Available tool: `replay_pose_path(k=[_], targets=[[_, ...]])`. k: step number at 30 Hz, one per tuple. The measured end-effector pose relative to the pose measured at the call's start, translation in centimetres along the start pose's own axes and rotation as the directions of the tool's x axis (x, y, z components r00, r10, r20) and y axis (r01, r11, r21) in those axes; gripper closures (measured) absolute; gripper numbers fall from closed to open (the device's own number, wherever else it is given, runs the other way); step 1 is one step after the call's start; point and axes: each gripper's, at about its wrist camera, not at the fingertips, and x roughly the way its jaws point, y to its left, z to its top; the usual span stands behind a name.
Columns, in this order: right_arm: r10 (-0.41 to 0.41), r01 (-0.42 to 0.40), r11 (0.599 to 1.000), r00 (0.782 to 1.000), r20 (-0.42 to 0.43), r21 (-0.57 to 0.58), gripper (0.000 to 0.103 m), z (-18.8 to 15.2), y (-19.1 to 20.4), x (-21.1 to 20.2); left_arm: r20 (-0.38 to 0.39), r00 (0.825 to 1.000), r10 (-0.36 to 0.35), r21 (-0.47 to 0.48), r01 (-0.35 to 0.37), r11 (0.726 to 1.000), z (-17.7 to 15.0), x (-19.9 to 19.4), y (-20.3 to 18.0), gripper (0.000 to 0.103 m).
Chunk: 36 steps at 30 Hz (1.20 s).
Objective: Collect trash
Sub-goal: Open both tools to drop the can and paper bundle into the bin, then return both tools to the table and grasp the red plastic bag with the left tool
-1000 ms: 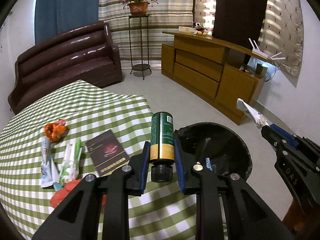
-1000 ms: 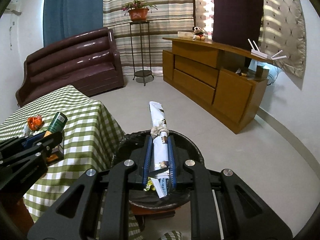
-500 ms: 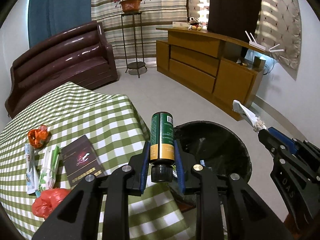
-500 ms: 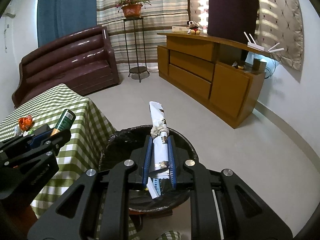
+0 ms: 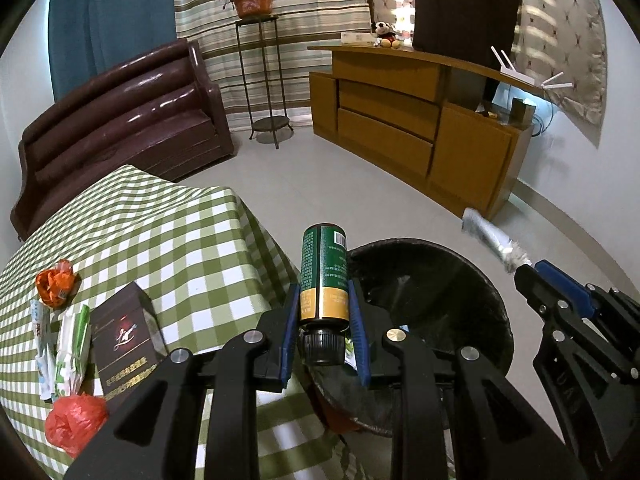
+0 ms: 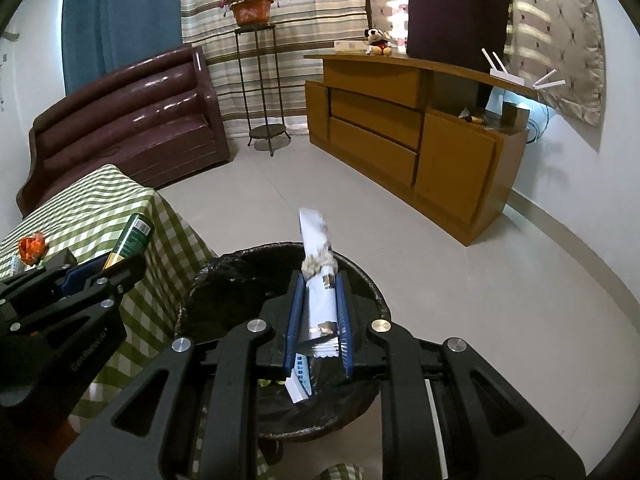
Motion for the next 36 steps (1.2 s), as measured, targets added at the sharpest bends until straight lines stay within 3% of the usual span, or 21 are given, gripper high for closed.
replay_pose_path(k=[1, 4, 9, 11, 22, 27, 36], targets=[[0.001, -0.001, 1.000, 1.000, -0.002, 0.004, 0.086, 0.0, -0.1, 0.3, -0.003, 1.000, 0.002, 0.001, -0.002, 1.000, -0.1, 0.1, -0.1, 0.077], [0.000, 0.000, 1.000, 1.000, -0.008, 0.015, 0.077, -0.2, -0.4, 0.6, -0.006, 1.000, 0.011, -0.005, -0.011, 1.000, -0.1, 0.3, -0.1, 0.060], [-0.008, 0.008, 1.000, 1.000, -0.001, 0.024, 0.075, -0.3, -0.7, 0.4, -0.008, 1.000, 0.010, -0.005, -0.010, 1.000, 0.1, 0.3, -0.2, 0.051], [-0.009, 0.009, 1.000, 1.000, 0.005, 0.026, 0.065, -0.2, -0.7, 0.2, -0.004, 1.000, 0.008, -0.006, -0.008, 1.000, 0.1, 0.2, -0.2, 0.049], [0.016, -0.016, 1.000, 1.000, 0.026, -0.002, 0.039, 0.0, 0.7, -1.8, 0.022, 1.000, 0.021, -0.021, -0.021, 1.000, -0.8, -3.0, 2.1, 0.041], [0.047, -0.047, 0.999, 0.999, 0.017, -0.015, 0.034, -0.5, 2.4, -2.8, 0.010, 0.998, 0.054, -0.046, -0.054, 0.998, -2.3, -5.0, 4.6, 0.041], [0.133, -0.134, 0.988, 0.991, -0.024, -0.080, 0.033, -1.7, 6.8, -4.3, -0.011, 0.991, 0.133, -0.096, -0.133, 0.986, -5.7, -8.2, 9.2, 0.038]])
